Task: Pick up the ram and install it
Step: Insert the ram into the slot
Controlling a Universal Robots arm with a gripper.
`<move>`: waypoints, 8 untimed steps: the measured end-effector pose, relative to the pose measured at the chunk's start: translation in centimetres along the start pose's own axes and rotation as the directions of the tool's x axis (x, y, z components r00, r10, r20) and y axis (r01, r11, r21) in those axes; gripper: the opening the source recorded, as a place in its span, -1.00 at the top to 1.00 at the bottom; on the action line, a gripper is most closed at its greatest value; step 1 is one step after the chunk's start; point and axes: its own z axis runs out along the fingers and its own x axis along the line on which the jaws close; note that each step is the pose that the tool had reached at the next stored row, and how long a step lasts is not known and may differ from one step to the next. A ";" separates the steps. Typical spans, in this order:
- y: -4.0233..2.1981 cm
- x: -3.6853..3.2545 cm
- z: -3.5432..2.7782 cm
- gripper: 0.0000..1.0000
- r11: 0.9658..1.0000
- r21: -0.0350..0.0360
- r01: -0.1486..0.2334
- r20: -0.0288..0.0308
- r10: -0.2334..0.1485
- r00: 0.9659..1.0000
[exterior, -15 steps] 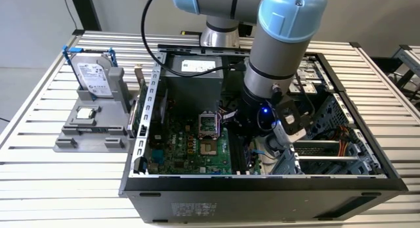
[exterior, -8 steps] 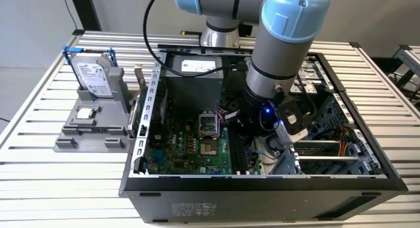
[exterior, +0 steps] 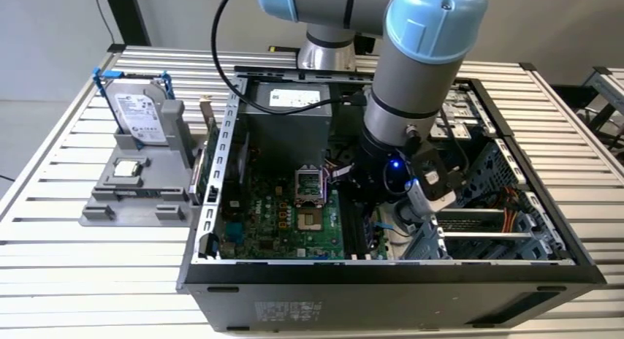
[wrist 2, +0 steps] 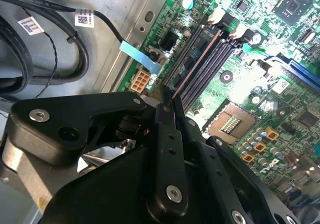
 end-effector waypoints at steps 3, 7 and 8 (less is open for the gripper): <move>0.00 0.07 0.03 1.00 1.000 0.000 0.000 0.000 0.000 1.000; 0.01 0.08 0.23 1.00 1.000 0.000 -0.001 0.000 0.001 1.000; 0.00 0.08 0.32 1.00 1.000 0.000 -0.002 0.000 0.002 1.000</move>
